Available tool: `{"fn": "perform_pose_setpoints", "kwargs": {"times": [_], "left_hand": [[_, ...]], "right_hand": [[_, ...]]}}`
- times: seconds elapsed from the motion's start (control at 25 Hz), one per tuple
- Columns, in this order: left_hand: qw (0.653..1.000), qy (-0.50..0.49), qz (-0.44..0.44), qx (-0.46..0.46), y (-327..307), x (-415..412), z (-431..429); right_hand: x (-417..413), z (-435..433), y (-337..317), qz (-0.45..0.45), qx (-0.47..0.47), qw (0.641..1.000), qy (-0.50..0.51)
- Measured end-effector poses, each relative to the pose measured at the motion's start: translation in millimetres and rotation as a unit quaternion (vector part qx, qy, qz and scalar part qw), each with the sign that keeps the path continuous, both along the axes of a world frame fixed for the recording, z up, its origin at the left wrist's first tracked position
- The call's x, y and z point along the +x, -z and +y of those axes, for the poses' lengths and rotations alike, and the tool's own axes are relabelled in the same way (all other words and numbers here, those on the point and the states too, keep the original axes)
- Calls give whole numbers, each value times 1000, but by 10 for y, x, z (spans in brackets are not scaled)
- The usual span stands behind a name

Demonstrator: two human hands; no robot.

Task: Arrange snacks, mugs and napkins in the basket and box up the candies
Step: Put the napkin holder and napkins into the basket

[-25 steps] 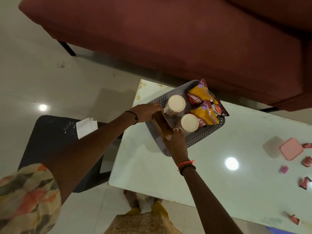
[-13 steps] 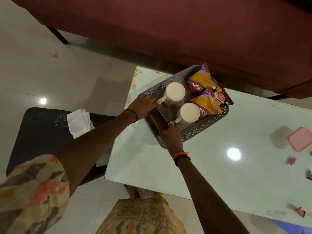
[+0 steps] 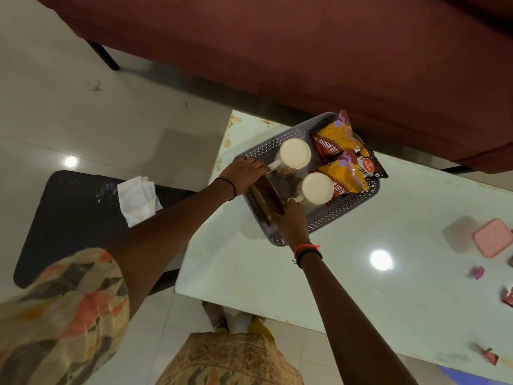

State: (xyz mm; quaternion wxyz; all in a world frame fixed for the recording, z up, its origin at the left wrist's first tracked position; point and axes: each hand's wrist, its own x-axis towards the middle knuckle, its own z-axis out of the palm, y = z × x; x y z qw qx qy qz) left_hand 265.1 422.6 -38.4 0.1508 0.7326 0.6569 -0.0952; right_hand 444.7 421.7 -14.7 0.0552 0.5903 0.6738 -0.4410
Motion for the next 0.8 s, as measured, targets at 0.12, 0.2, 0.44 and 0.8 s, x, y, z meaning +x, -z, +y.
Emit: {"fn": "perform_pose_setpoints", "kwargs": {"times": [0.12,0.2,0.44,0.8], "left_hand": [[997,-30,-66,20,-93,-121,-115],[986,-86,-135,47,-188,-230,-224],[894,-323,-235,203,-520,-622,-850],[652,-699,-196,221,-342,-1186,-2119]], "right_hand": [[104,106,-78,-7,12,1000,24],[148,181,-160,-26,46,998,32],[-171,274,-477,56,36,995,78],[-1514,-660,-310,120,-72,990,18]]}}
